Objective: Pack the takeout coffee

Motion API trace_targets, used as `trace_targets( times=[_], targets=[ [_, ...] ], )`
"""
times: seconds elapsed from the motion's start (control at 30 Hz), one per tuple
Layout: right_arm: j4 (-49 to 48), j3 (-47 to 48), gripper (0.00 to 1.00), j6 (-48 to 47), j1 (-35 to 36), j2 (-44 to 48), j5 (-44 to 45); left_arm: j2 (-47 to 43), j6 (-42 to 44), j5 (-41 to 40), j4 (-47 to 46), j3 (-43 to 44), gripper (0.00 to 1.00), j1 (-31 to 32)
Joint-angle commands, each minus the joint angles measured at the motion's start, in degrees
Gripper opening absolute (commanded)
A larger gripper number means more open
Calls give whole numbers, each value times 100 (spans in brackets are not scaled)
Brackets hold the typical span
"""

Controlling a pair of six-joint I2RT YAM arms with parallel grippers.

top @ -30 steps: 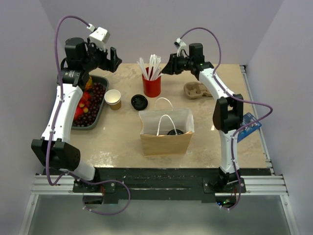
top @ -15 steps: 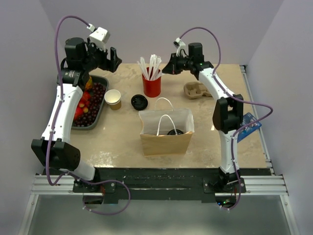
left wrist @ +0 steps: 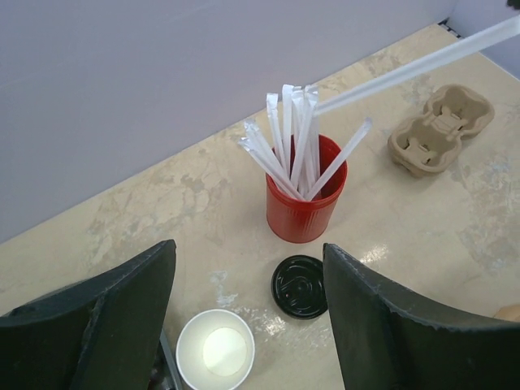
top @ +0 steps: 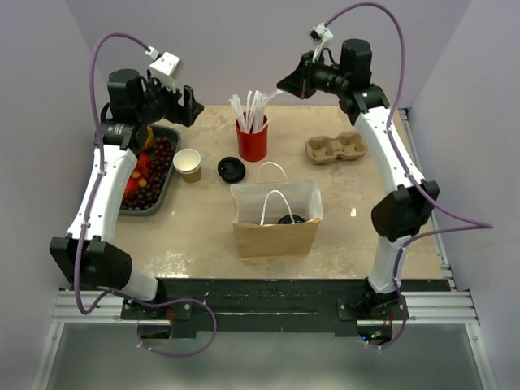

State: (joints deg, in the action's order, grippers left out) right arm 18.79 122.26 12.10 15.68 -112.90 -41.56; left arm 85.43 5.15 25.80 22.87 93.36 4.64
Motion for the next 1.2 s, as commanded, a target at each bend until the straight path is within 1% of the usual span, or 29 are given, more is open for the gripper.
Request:
trace_targets(
  times=[0.0, 0.13, 0.17, 0.23, 0.4, 0.43, 0.47, 0.53, 0.57, 0.67, 0.83, 0.9, 1.0, 1.17],
  targets=[
    [257, 97, 0, -242, -30, 724, -71, -447, -49, 329, -494, -186, 77, 1],
    [529, -219, 0, -339, -39, 1375, -168, -781, 13, 408, -766, -581, 77, 1],
    [573, -316, 0, -374, -39, 1681, -299, -860, 21, 443, -819, -748, 77, 1],
    [643, -553, 0, -375, -48, 1981, -414, -1106, 30, 452, -925, -907, 77, 1],
    [1600, -668, 0, -603, -48, 2808, -739, -1643, 83, 426, -978, -1381, 77, 1],
    [2002, -685, 0, -690, -48, 2922, -748, -1704, 100, 408, -986, -1469, 77, -7],
    [2198, -712, 0, -926, -48, 3071, -748, -1827, 101, 391, -978, -1513, 77, 1],
    [2654, -878, 0, -1147, -56, 3466, -599, -1933, 162, 356, -943, -1601, 76, 1],
    [2778, -940, 0, -1392, -48, 3607, -555, -2020, 206, 355, -917, -1611, 76, 1],
    [3139, -1116, 0, -1683, -56, 4091, -493, -2187, 399, 329, -767, -1672, 76, 1],
    [3490, -1415, 0, -1825, -56, 4767, -362, -2416, 680, 268, -556, -1760, 76, 1],
    [3614, -1450, 0, -1851, -48, 4909, -169, -2522, 742, 267, -538, -1786, 76, 1],
    [3939, -1345, 0, -2009, -48, 5146, 191, -2619, 707, 276, -564, -1848, 76, 1],
    [5063, -784, 0, -2623, -48, 5261, 868, -2777, 584, 329, -696, -1997, 76, 1]
  ],
)
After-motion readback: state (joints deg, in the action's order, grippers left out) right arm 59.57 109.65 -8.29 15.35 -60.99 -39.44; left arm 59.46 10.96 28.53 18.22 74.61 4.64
